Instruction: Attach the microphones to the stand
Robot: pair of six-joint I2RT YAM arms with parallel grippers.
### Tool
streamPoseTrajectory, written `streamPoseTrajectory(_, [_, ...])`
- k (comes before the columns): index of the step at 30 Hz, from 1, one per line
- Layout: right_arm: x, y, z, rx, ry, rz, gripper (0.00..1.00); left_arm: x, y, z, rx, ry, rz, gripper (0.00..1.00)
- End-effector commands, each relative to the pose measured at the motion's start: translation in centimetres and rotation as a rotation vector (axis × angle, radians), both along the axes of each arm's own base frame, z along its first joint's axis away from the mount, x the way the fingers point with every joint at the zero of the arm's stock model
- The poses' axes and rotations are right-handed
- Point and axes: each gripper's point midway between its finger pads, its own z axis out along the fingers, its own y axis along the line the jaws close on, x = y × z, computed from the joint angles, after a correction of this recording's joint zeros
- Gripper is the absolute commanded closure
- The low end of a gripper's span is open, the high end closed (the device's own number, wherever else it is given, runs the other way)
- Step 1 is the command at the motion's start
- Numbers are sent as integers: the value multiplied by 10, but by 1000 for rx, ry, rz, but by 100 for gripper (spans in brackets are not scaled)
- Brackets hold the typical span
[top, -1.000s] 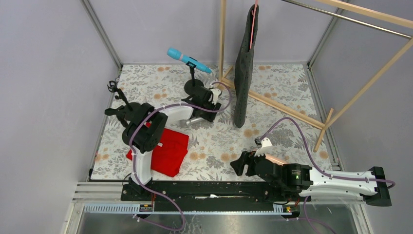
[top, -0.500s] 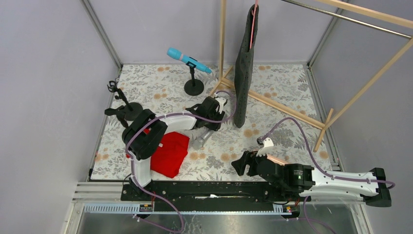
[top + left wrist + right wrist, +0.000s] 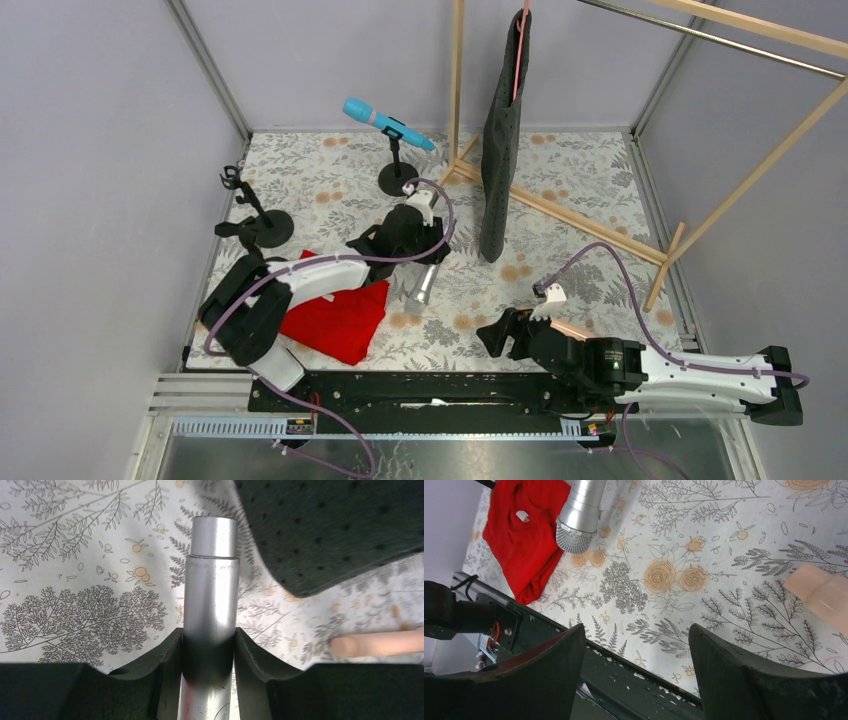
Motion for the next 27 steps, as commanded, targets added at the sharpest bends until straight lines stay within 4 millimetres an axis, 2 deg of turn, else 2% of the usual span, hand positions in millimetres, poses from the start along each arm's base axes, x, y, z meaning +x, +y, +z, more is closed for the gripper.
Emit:
streamPoseTrajectory(1, [10, 10, 19, 101, -43, -47, 18, 8, -10, 68, -226, -145, 70, 100])
streamPoseTrajectory(9, [24, 40, 66, 269, -187, -45, 18, -29, -14, 120, -439, -194, 9, 100])
streamPoseTrajectory(14, [37, 52, 92, 295, -280, -86, 18, -53, -7, 134, -542, -190, 6, 100])
streamPoseTrajectory(18, [44, 66, 93, 247, -295, -110, 18, -71, 0, 145, -624, -190, -3, 100])
streamPoseTrajectory(21, [40, 86, 94, 241, -282, -63, 19, -81, 5, 147, -649, -200, -1, 100])
streamPoseTrajectory(27, [33, 121, 98, 330, -264, 5, 19, -99, 14, 152, -688, -218, -30, 100])
